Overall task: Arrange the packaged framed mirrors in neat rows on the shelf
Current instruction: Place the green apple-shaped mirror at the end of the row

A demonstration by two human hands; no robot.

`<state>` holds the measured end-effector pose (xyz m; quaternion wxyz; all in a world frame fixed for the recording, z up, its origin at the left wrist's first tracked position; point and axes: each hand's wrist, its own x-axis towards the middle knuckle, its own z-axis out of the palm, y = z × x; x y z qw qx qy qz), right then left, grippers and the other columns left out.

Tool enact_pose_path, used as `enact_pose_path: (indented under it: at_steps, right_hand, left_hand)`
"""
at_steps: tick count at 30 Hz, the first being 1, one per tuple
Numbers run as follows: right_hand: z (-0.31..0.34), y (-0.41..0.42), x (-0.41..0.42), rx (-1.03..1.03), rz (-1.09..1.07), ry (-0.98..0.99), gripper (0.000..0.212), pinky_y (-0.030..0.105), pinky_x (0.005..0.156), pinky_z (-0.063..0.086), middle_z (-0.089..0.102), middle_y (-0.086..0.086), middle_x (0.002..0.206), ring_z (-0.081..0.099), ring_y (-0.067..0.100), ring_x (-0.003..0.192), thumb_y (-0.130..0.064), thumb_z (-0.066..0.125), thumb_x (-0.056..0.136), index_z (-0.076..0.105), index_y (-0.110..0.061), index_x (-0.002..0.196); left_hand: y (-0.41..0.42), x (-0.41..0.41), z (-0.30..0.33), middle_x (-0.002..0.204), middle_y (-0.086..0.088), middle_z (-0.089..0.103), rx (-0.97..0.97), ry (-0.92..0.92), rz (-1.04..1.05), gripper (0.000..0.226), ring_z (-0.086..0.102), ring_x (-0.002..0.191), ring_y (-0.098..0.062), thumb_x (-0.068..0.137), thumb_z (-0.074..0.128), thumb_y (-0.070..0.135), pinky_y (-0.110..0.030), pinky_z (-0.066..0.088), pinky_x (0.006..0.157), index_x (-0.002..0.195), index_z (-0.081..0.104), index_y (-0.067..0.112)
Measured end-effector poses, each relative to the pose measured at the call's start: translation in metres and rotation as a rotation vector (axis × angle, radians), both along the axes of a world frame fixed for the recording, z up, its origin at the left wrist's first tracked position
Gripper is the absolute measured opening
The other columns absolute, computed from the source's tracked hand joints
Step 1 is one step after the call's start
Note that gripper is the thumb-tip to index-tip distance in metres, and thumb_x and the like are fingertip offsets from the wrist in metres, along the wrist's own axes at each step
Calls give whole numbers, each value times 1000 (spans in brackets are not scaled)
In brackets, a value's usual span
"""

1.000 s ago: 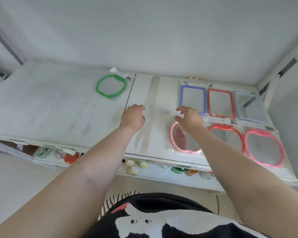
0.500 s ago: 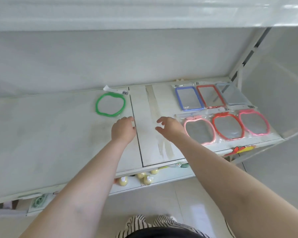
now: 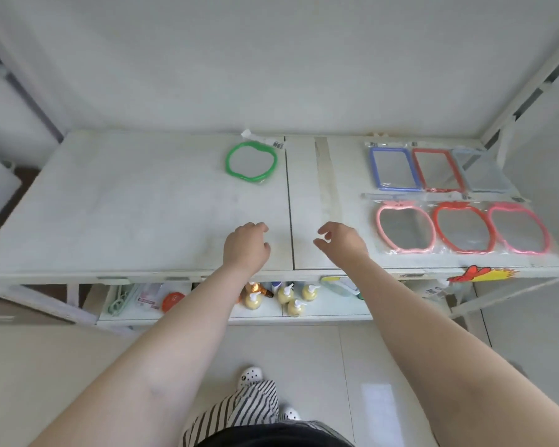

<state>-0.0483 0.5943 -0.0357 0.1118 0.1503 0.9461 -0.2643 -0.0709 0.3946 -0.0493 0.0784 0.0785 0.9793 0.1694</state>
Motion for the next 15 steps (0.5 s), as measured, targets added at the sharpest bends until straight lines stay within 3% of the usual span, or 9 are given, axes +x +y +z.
enact_pose_path:
  at_steps: [3, 10, 15]
  right_hand:
    - [-2, -27, 2, -25, 21, -5, 32, 25, 76, 42, 65, -2, 113, 59, 18, 96, -35, 59, 89, 60, -25, 120]
    - [4, -105, -13, 9, 124, 30, 36, 28, 78, 47, 64, -2, 113, 62, 20, 100, -35, 58, 90, 58, -23, 124]
    - [-3, -168, -30, 25, 89, 44, 37, 32, 78, 51, 61, -3, 111, 57, 18, 79, -36, 58, 90, 57, -24, 125]
  left_hand:
    - [-30, 10, 2, 127, -5, 59, -11, 2, 42, 44, 56, 117, -26, 88, 49, 18, -35, 45, 91, 132, 52, 19]
    - [-101, 4, 4, 128, -6, 59, 11, 41, 114, 43, 56, 117, -27, 89, 49, 20, -35, 45, 92, 132, 52, 19]
    - [-162, -18, -2, 129, -5, 58, 21, 47, 69, 42, 55, 118, -27, 89, 50, 22, -34, 45, 92, 131, 52, 19]
